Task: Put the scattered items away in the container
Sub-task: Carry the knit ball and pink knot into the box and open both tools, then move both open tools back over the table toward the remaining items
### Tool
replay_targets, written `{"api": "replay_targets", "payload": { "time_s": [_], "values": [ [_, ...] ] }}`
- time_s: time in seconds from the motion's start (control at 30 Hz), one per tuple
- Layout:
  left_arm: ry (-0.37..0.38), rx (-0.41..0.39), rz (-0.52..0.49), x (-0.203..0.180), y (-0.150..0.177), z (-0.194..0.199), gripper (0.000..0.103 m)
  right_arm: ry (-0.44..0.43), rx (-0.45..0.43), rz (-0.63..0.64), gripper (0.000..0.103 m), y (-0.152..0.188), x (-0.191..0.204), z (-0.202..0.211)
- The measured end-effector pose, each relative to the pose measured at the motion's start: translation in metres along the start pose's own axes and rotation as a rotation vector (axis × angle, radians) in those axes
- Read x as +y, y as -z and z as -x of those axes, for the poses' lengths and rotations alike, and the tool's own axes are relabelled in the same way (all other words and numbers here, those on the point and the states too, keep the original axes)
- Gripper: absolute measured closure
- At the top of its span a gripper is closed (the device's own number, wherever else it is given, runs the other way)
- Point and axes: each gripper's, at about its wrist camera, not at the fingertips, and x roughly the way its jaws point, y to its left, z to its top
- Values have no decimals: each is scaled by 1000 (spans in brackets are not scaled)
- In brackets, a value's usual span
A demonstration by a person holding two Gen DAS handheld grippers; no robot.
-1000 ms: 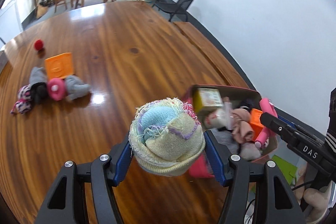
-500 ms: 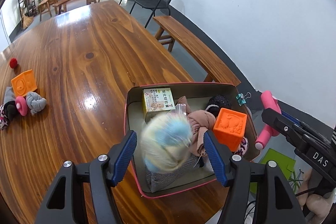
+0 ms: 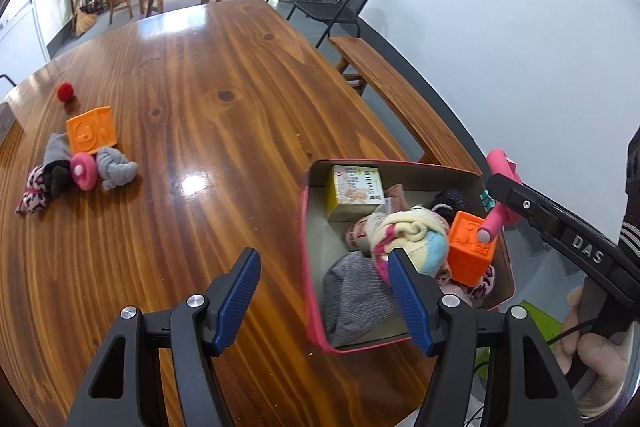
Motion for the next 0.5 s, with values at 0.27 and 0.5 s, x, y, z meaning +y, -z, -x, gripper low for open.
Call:
{"api": "replay_targets", "payload": {
  "time_s": [0.27,0.5],
  "values": [
    [-31,-4,58,30,7,9,35,30,38,-40,33,-2,-2,-18],
    [-46,-8,144,63,12,17,19,40,24,-71,31,-1,3,-12]
  ]
}}
